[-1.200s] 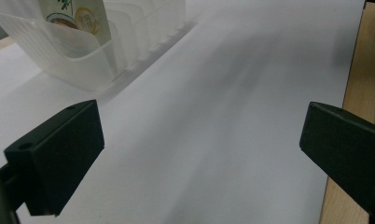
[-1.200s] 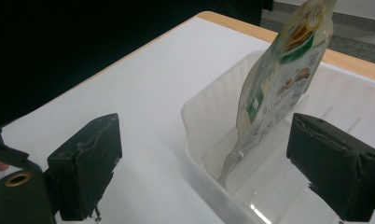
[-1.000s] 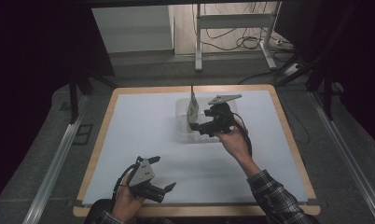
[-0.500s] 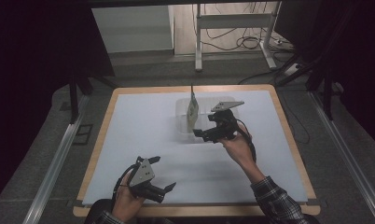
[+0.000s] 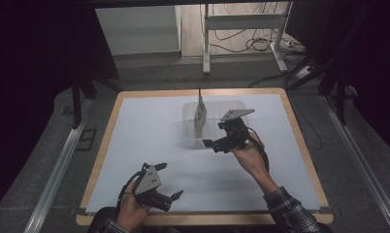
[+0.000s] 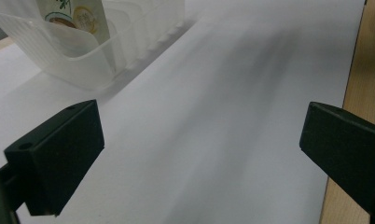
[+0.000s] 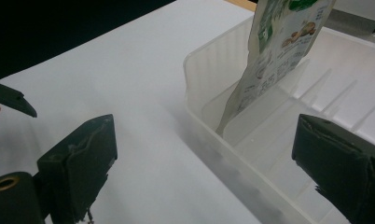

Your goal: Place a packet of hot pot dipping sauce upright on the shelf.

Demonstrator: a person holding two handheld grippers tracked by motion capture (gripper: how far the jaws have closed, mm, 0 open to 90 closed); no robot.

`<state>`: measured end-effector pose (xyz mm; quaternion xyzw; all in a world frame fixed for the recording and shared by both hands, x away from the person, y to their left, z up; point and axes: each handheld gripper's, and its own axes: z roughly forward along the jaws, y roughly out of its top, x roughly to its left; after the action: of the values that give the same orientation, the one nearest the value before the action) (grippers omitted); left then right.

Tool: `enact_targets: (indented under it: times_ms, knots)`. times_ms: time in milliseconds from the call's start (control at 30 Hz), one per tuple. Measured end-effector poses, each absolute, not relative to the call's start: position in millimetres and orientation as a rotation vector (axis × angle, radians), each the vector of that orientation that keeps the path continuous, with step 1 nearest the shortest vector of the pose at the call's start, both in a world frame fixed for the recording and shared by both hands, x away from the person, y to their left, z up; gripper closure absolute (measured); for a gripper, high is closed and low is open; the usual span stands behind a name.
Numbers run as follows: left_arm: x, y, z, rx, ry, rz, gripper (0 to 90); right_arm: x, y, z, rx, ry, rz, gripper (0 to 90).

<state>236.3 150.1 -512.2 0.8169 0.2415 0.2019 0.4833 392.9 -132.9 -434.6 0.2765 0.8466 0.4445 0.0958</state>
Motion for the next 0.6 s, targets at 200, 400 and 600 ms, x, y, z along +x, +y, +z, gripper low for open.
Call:
enact_targets:
  times_ms: [200,400,600]
  knots:
    - [236.2,150.2,-512.0,1.991,0.587,0.492,0.0,389.2,-136.3,-436.5,0.803,2.522,1.314,5.2]
    - [236.2,150.3,-512.1,1.99,0.588,0.492,0.0,386.2,-141.0,-437.6,0.797,2.529,1.309,5.1]
    - [236.0,150.5,-512.3,1.989,0.59,0.492,0.0,384.2,-147.3,-440.4,0.806,2.544,1.301,4.9]
